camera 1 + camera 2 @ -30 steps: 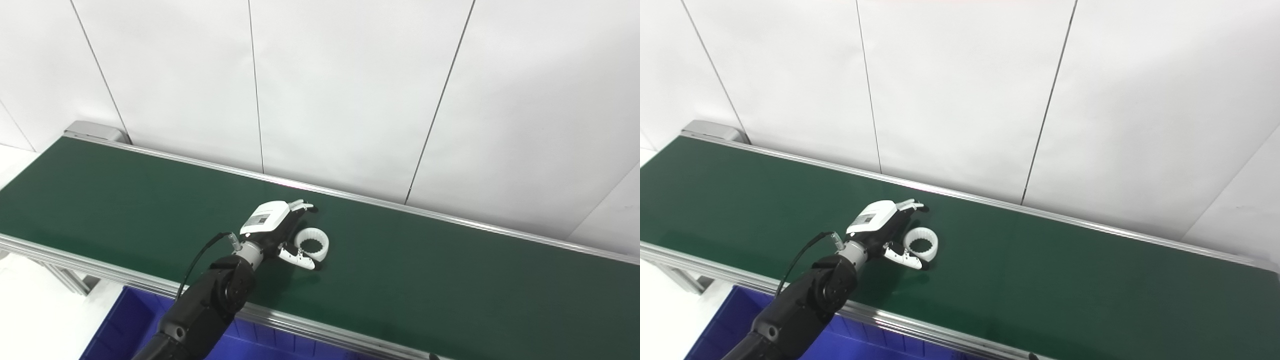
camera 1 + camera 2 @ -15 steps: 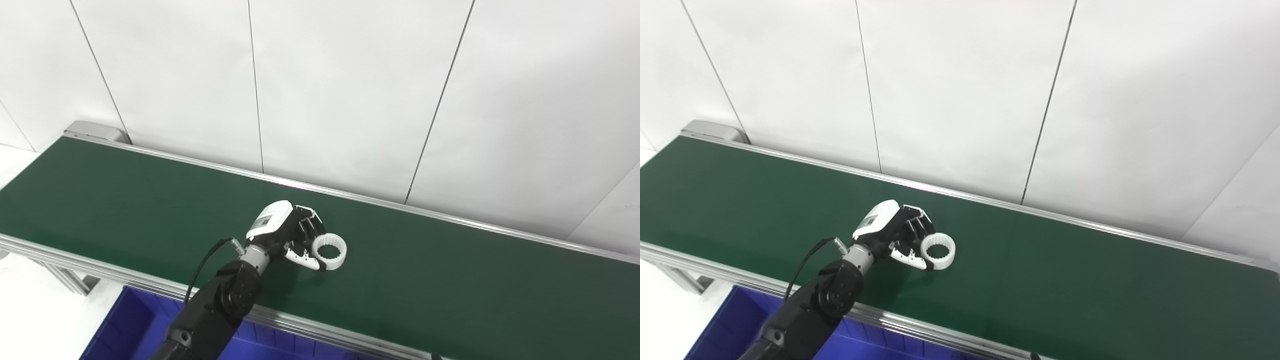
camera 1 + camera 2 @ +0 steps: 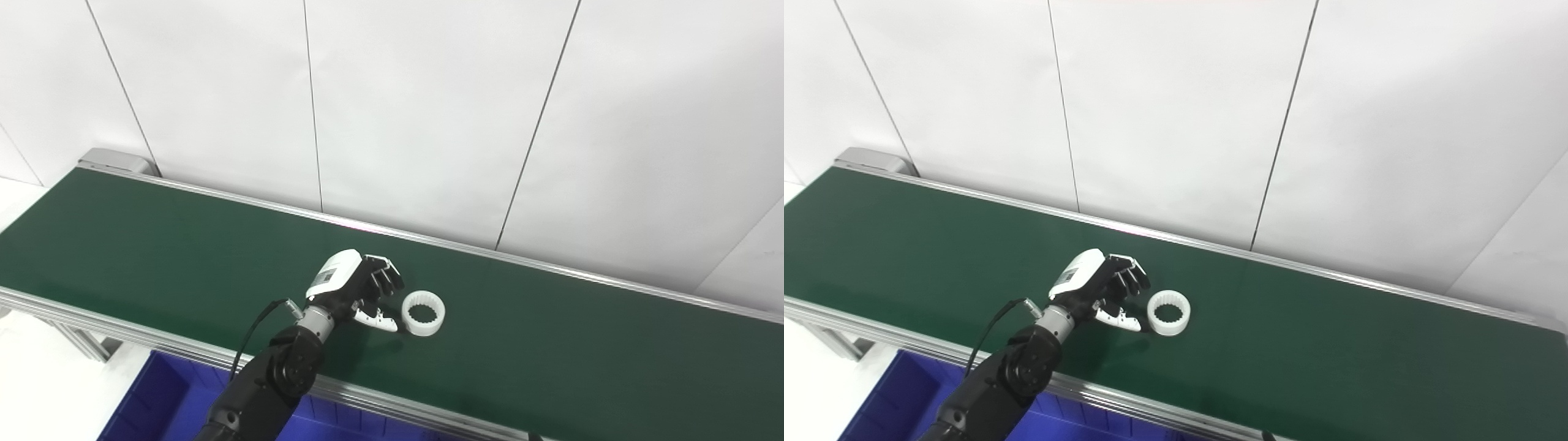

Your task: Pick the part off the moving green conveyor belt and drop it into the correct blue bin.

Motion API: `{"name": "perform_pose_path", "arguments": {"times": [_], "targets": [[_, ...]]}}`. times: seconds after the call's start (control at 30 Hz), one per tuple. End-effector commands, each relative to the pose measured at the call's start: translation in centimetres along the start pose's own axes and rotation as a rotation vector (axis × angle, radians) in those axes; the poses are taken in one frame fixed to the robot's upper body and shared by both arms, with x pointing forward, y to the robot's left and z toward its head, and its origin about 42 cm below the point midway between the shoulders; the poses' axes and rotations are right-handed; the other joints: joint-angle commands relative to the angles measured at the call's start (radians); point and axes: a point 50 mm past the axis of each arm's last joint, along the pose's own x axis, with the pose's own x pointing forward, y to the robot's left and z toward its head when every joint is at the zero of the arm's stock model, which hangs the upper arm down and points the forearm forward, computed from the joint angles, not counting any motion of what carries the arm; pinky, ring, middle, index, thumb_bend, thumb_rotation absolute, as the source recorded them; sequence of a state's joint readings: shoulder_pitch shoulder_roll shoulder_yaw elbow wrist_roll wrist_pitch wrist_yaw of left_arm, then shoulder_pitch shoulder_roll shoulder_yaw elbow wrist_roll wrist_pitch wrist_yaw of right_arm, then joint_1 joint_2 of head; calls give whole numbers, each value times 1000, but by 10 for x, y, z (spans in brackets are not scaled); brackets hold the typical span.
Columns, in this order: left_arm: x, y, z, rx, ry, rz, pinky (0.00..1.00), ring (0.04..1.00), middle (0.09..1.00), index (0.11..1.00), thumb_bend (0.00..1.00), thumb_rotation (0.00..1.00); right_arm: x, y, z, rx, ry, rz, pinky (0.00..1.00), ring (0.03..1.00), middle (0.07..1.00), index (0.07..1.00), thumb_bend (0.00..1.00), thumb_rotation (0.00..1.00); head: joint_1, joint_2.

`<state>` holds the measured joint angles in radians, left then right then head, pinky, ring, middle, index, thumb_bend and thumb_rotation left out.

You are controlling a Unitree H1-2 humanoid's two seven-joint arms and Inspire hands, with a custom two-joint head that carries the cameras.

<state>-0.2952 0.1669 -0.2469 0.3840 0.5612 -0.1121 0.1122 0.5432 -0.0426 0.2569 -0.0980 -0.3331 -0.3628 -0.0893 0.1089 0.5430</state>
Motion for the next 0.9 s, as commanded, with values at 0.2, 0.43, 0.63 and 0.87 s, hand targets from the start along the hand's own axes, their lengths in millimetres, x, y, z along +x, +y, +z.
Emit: {"name": "perform_pose_path", "arguments": {"times": [0.2,0.43,0.63,0.87], "targets": [[-18,42,33,-67,-153,127,401,410,526,518,497,0,0,1,11,6,-68,-21,985,1000,1000,1000,815,589,-2,11],[-58,62,42,-168,-201,129,418,419,516,521,498,0,0,2,19,8,-64,-19,987,999,1000,1000,823,616,-81,95],[-111,65,39,-328,-247,37,504,579,678,506,509,56,0,3,33,12,-90,-21,975,984,999,1000,794,594,-239,210],[-161,36,34,-505,-266,-89,748,821,847,823,709,314,0,3,46,14,-90,-27,966,968,978,997,808,560,-322,282]]}}
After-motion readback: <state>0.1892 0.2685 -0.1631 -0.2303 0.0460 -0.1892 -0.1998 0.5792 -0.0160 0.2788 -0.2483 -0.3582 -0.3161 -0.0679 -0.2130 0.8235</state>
